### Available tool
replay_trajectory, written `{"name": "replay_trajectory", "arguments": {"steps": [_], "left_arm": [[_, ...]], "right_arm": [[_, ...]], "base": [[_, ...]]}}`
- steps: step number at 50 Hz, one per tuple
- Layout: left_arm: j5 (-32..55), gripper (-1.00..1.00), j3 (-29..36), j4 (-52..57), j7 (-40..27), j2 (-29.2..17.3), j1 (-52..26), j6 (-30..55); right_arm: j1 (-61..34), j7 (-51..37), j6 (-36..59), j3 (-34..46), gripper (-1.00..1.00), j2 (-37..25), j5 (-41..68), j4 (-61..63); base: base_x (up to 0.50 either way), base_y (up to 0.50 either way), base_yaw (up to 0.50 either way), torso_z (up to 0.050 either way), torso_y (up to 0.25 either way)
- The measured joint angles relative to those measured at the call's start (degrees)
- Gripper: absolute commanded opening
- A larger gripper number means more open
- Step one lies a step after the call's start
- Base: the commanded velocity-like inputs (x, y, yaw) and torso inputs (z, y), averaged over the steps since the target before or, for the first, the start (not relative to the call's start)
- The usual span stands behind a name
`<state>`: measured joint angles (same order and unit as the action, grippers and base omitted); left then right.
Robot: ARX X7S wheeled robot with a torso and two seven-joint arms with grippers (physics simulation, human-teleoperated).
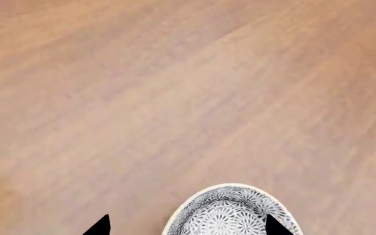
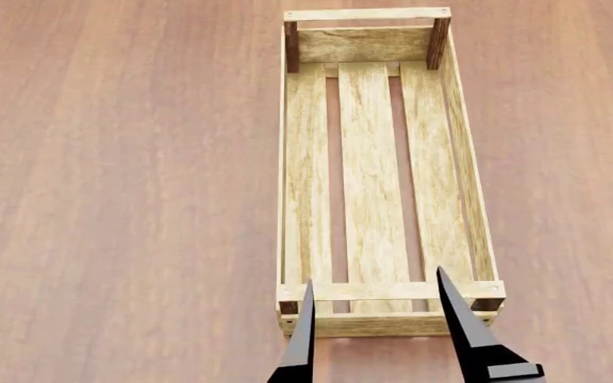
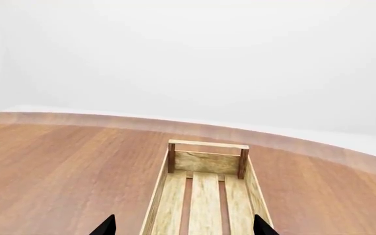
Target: Stack the right bowl on the left bowl and place them in the tray.
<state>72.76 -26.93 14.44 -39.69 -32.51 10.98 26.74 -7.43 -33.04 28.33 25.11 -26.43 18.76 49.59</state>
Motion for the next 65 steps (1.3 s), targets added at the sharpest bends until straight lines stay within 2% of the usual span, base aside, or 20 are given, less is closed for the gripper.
{"name": "replay_trajectory", "arguments": {"steps": [40,65], "left_arm": [[-3.65,1.00,4.11,-10.16,4.28,2.27,-2.46,-1.14],[-1.44,1.00,5.76,-12.66,9.51,3.33,-3.72,-0.41]], "right_arm": [[-0.32,-0.35,-0.22,0.60,1.00,-0.36,0.28,-0.10],[-0.48,-0.63,-0.36,0.95,1.00,-0.59,0.38,-0.17]], "base": [[0.00,0.00,0.00,0.000,0.000],[0.00,0.00,0.00,0.000,0.000]]}}
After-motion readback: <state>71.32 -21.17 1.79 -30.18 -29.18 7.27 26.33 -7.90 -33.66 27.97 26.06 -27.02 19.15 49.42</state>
